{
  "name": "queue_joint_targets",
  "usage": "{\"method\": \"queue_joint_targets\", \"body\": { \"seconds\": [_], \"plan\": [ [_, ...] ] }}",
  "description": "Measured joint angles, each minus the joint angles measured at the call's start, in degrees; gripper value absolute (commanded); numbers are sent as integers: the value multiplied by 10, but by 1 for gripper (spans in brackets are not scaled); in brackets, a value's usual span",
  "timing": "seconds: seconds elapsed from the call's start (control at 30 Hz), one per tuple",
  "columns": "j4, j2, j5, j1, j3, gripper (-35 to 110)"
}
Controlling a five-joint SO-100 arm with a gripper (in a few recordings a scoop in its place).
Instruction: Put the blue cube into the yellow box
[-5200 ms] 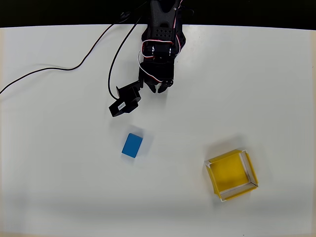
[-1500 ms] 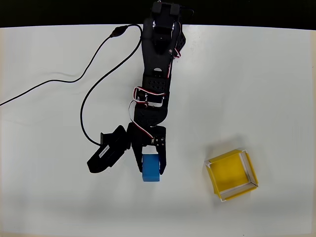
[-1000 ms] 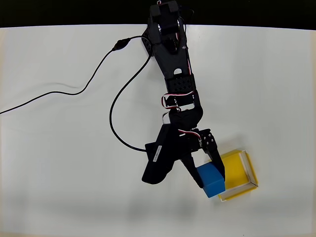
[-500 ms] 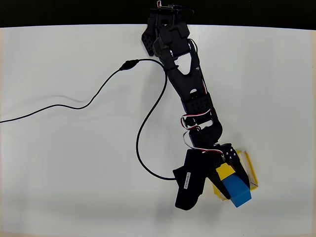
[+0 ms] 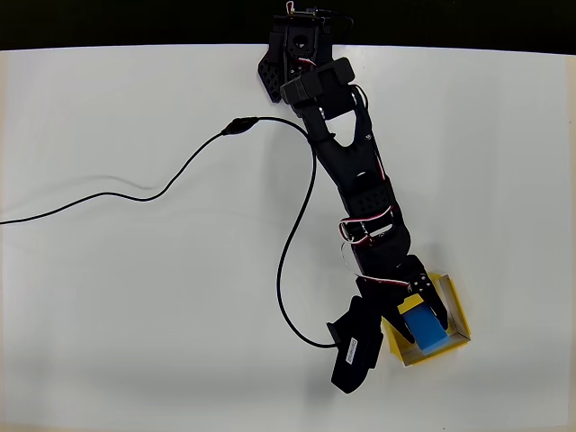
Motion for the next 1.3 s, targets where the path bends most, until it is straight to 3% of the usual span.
{"method": "queue_joint_targets", "body": {
  "seconds": [0.57,0.73,1.07,1.3],
  "plan": [
    [15,-37,36,9,-3,39],
    [34,-32,17,15,-24,29],
    [235,161,-17,124,-66,7],
    [273,307,-57,220,115,0]
  ]
}}
